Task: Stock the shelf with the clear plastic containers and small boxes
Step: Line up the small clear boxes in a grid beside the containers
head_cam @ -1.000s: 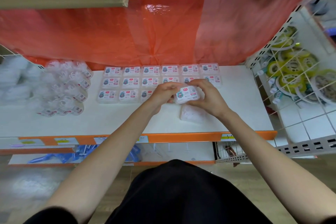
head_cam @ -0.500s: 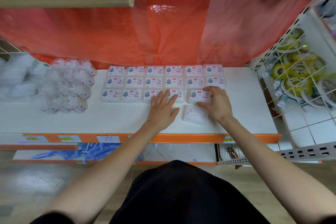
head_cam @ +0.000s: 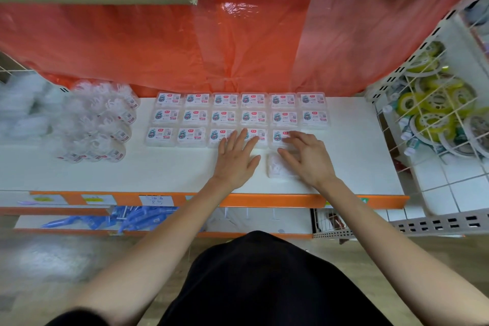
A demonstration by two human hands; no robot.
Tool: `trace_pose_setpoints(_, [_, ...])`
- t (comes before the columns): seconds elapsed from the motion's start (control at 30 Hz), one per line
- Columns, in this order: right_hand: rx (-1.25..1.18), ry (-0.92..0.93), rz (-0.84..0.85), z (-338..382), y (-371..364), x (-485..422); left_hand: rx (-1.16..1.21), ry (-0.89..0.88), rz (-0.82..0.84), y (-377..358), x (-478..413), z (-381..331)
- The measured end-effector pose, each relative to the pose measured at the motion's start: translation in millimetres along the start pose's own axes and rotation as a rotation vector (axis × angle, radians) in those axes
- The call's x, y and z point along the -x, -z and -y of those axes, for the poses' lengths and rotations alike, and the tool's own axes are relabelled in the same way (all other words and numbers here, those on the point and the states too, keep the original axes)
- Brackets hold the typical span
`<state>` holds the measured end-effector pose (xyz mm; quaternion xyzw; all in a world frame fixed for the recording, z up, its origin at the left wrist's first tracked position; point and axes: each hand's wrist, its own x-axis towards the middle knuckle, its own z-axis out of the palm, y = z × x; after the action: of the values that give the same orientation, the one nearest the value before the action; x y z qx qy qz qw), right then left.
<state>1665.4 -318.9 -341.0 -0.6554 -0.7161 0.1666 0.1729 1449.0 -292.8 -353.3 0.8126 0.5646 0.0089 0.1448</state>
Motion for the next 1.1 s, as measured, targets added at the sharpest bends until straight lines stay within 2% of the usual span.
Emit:
trace_pose_setpoints(0.2, [-0.017, -0.005, 0.019, 0.0, -5.7, 1.9, -0.01, -0.012, -0.011, 0.5, -0.8, 2.3])
trace_pose_setpoints(0.33, [-0.075, 0.073, -0.071, -8.4, -4.7, 12.2, -0.023, -0.038, -0.005, 2.2, -1.5, 5.7])
trace_pose_setpoints(0.6, [-0.035, 0.175, -0.057, -19.1, -13.1, 30.6, 0.052, -0.05, -0.027, 4.8, -0.6, 8.0])
trace_pose_setpoints(0.8, [0.003, 0.169, 0.006, -19.1, -11.9, 29.2, 0.16, -0.076, -0.167, 10.1, 6.1, 6.8])
trace_pose_setpoints(0.9, [-0.002, 0.164, 0.006, -18.8, -8.9, 28.0, 0.364, -0.035, -0.185, 12.1, 12.3, 0.8])
trace_pose_setpoints(1.0, [-0.04, 0.175, 0.039, -13.2, -7.6, 25.1, 0.751, 0.17, -0.028, 15.7, 14.6, -9.5])
trace_pose_setpoints(1.1, [-0.095, 0.202, 0.053, 0.3, -5.9, 20.0, 0.991, 0.348, 0.156, 16.8, 11.6, -12.9])
